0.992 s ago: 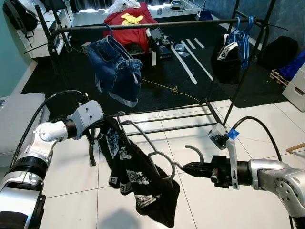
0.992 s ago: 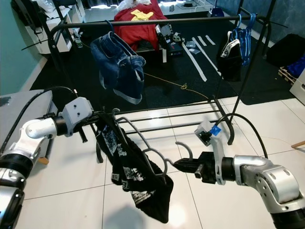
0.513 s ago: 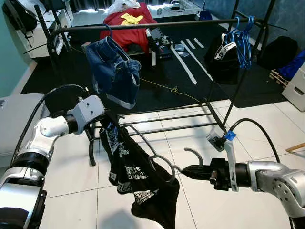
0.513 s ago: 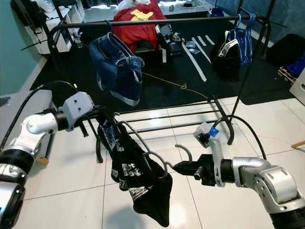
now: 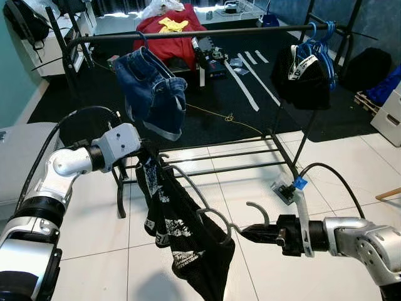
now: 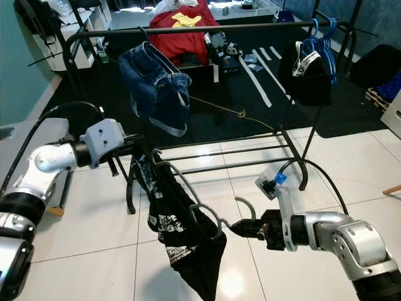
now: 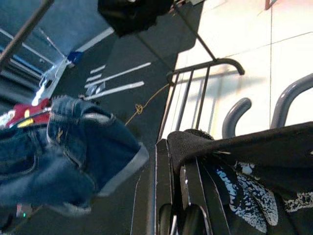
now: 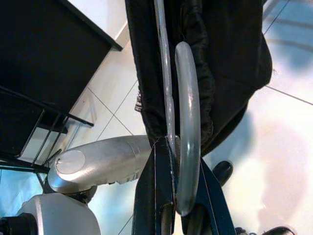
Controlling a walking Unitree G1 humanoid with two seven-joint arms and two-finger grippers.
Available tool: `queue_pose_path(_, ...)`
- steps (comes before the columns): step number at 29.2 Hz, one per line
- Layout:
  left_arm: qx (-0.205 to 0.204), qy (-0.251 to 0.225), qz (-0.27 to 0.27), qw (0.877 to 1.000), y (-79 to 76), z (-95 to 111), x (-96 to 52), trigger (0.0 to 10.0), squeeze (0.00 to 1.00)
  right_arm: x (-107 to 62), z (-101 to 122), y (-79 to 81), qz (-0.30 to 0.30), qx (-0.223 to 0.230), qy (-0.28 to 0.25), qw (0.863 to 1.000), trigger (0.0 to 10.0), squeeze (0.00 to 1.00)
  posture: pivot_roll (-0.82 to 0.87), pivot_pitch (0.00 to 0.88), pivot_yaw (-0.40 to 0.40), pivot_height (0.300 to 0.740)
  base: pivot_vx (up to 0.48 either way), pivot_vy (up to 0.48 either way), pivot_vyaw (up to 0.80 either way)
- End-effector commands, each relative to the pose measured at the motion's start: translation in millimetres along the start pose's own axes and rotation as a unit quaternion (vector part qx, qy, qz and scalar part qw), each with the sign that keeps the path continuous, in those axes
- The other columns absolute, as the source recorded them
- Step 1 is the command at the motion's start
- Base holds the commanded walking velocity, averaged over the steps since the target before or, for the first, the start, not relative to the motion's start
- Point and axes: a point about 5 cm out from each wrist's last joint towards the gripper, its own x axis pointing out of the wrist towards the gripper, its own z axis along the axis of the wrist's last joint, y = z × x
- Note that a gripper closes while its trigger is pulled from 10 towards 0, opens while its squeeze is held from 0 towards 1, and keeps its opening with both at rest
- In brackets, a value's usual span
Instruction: Hang hanger
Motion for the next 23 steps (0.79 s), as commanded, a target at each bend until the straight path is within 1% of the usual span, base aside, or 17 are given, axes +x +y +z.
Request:
queue_pose_path(1,0.029,-0.022,0.026,0.999,19.8,12,-5.1,0.0,0.00,2.7,-14,-2.5,-0.008,0.019,0.033,0.999,0.0,0.00,0.01,0.118,0.076,0.740,0.000,0.000,0.00)
queue_pose_path(2,0.029,-0.033,0.012,0.999,18.3,15,-4.1,0.0,0.00,3.5,-14,-3.2,-0.008,0.020,0.033,0.999,0.0,0.00,0.01,0.118,0.077,0.740,0.000,0.000,0.00)
queue_pose_path(3,0.029,-0.033,0.012,0.999,18.3,15,-4.1,0.0,0.00,3.5,-14,-3.2,-0.008,0.020,0.033,0.999,0.0,0.00,0.01,0.118,0.077,0.740,0.000,0.000,0.00)
queue_pose_path(5,0.029,-0.075,-0.064,0.995,0.1,29,3.3,0.0,0.00,7.7,-12,-5.6,-0.008,0.020,0.031,0.999,0.0,0.00,0.01,0.118,0.076,0.740,0.000,0.000,0.00)
queue_pose_path(6,0.029,-0.088,-0.093,0.991,-8.2,33,5.8,0.0,0.00,9.2,-10,-6.3,-0.008,0.019,0.030,0.999,0.0,0.00,0.01,0.118,0.076,0.740,0.000,0.000,0.00)
queue_pose_path(7,0.029,-0.088,-0.093,0.991,-8.2,33,5.8,0.0,0.00,9.2,-10,-6.3,-0.008,0.019,0.030,0.999,0.0,0.00,0.01,0.118,0.076,0.740,0.000,0.000,0.00)
queue_pose_path(9,0.029,-0.092,-0.121,0.988,-17.0,35,7.6,0.0,0.00,10.6,-8,-7.1,-0.008,0.017,0.029,0.999,0.0,0.00,0.01,0.117,0.072,0.740,0.000,0.000,0.00)
queue_pose_path(11,0.027,-0.075,-0.114,0.990,-16.8,29,6.4,0.0,0.00,10.7,-8,-7.4,-0.007,0.016,0.029,0.999,0.0,0.00,0.01,0.117,0.071,0.740,0.000,0.000,0.00)
queue_pose_path(13,0.027,-0.075,-0.114,0.990,-16.8,29,6.4,0.0,0.00,10.7,-8,-7.4,-0.007,0.016,0.029,0.999,0.0,0.00,0.01,0.117,0.071,0.740,0.000,0.000,0.00)
queue_pose_path(15,0.030,-0.050,-0.095,0.994,-9.7,21,2.3,0.0,0.00,9.8,-9,-7.2,-0.006,0.017,0.031,0.999,0.0,0.00,0.01,0.114,0.072,0.740,0.000,0.000,0.00)
queue_pose_path(16,0.030,-0.050,-0.095,0.994,-9.7,21,2.3,0.0,0.00,9.8,-9,-7.2,-0.006,0.017,0.031,0.999,0.0,0.00,0.01,0.114,0.072,0.740,0.000,0.000,0.00)
queue_pose_path(17,0.033,-0.044,-0.087,0.995,-5.4,20,0.1,0.0,0.00,9.4,-11,-6.9,-0.006,0.017,0.032,0.999,0.0,0.00,0.01,0.112,0.074,0.740,0.000,0.000,0.00)
queue_pose_path(18,0.036,-0.044,-0.082,0.995,-2.3,21,-0.8,0.0,0.00,9.3,-12,-6.6,-0.005,0.018,0.033,0.999,0.0,0.00,0.01,0.112,0.074,0.740,0.000,0.000,0.00)
queue_pose_path(20,0.038,-0.049,-0.081,0.995,-1.3,23,-0.3,0.0,0.00,9.6,-12,-6.3,-0.004,0.020,0.033,0.999,0.0,0.00,0.02,0.110,0.076,0.740,0.000,0.000,0.00)
queue_pose_path(22,0.041,-0.057,-0.086,0.994,-2.1,26,1.5,0.0,0.00,10.5,-13,-5.7,-0.002,0.021,0.035,0.999,0.0,0.00,0.02,0.109,0.076,0.740,0.000,0.000,0.00)
queue_pose_path(23,0.044,-0.070,-0.094,0.992,-4.3,32,5.2,0.0,0.00,11.9,-14,-4.7,0.001,0.021,0.037,0.999,0.0,0.00,0.02,0.107,0.075,0.740,0.000,0.000,0.00)
